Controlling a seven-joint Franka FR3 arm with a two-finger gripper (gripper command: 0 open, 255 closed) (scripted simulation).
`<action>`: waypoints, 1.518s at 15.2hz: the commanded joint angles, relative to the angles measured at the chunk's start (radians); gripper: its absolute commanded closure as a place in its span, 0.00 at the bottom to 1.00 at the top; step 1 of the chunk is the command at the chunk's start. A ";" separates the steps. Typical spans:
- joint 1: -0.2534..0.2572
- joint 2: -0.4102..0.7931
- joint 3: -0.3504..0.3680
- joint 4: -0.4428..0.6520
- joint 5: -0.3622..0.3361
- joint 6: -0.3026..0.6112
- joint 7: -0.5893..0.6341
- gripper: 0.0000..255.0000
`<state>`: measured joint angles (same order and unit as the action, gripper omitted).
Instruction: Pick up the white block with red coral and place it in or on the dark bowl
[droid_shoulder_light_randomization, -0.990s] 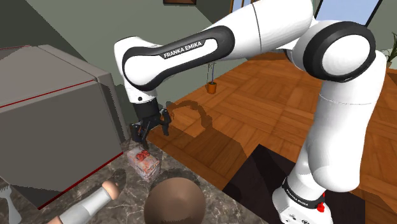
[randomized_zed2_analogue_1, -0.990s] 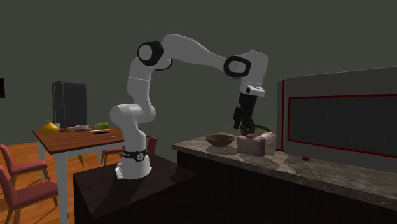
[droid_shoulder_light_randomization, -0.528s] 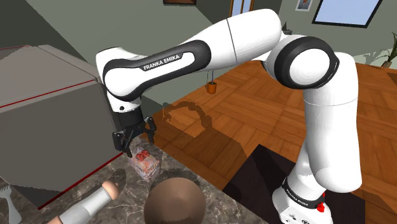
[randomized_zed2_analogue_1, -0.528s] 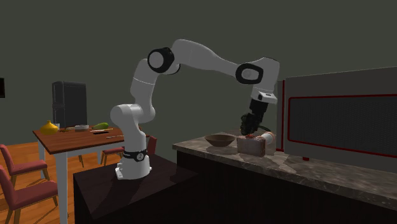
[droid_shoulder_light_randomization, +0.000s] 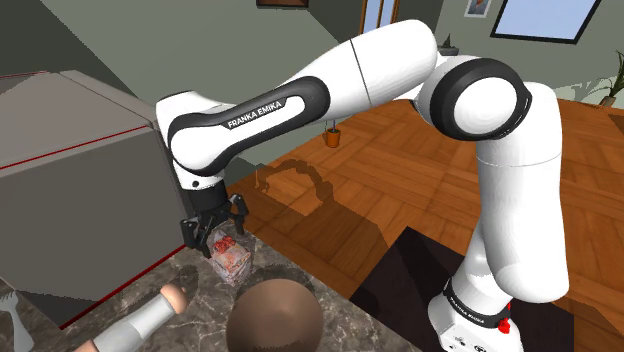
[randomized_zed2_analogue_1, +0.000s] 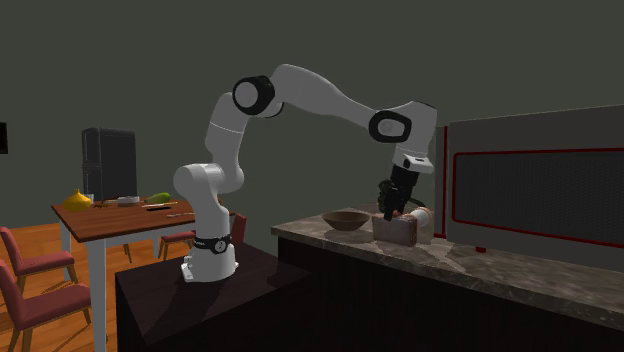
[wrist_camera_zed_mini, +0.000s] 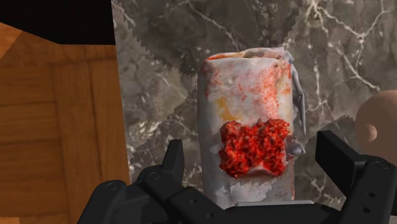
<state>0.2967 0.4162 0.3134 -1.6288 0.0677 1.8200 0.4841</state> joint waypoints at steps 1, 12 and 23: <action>0.000 0.000 0.000 -0.002 0.000 0.002 0.000 0.00; 0.000 -0.001 0.000 -0.002 0.000 0.002 0.000 1.00; -0.002 -0.032 0.005 0.075 0.007 -0.105 0.010 1.00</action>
<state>0.2951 0.3882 0.3175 -1.5647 0.0740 1.7294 0.4934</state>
